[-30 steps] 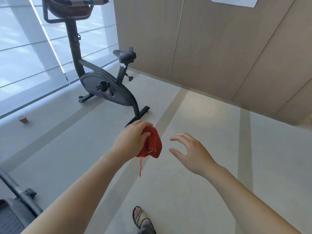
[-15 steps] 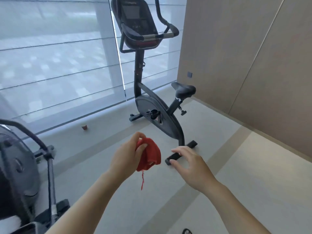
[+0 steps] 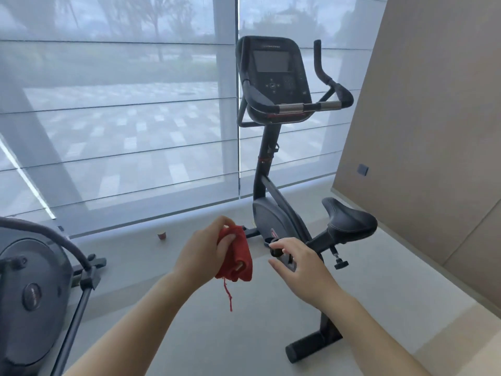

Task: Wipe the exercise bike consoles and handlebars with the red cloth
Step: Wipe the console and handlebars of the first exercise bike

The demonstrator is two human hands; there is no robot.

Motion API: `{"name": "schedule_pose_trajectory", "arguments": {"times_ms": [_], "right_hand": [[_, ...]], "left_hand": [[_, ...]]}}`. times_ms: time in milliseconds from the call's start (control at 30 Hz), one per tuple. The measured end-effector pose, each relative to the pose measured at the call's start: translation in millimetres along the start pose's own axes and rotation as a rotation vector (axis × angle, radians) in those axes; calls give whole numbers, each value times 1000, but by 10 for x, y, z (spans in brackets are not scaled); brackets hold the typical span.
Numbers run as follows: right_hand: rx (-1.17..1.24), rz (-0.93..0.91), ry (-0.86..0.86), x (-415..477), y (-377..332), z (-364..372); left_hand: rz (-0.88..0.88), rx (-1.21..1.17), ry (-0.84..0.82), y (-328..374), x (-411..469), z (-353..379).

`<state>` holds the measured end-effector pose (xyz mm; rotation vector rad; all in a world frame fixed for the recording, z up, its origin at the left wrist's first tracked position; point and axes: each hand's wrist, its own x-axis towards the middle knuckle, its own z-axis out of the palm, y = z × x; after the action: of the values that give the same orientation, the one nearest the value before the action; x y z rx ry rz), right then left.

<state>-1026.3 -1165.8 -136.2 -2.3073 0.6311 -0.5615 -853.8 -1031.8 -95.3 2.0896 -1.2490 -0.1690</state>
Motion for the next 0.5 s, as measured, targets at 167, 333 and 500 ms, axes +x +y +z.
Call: {"name": "schedule_pose_trajectory", "arguments": {"times_ms": [167,333,500], "right_hand": [[57,-28,-42,780,277,-25],[52,-38,-90,1556,464,43],[48,-59,-60,2458,596,66]], "left_hand": [[-66,-70,27,-119,705,106],[-104,-98,80,-362,1426,83],[-74,-127,110,-655,2271,59]]}}
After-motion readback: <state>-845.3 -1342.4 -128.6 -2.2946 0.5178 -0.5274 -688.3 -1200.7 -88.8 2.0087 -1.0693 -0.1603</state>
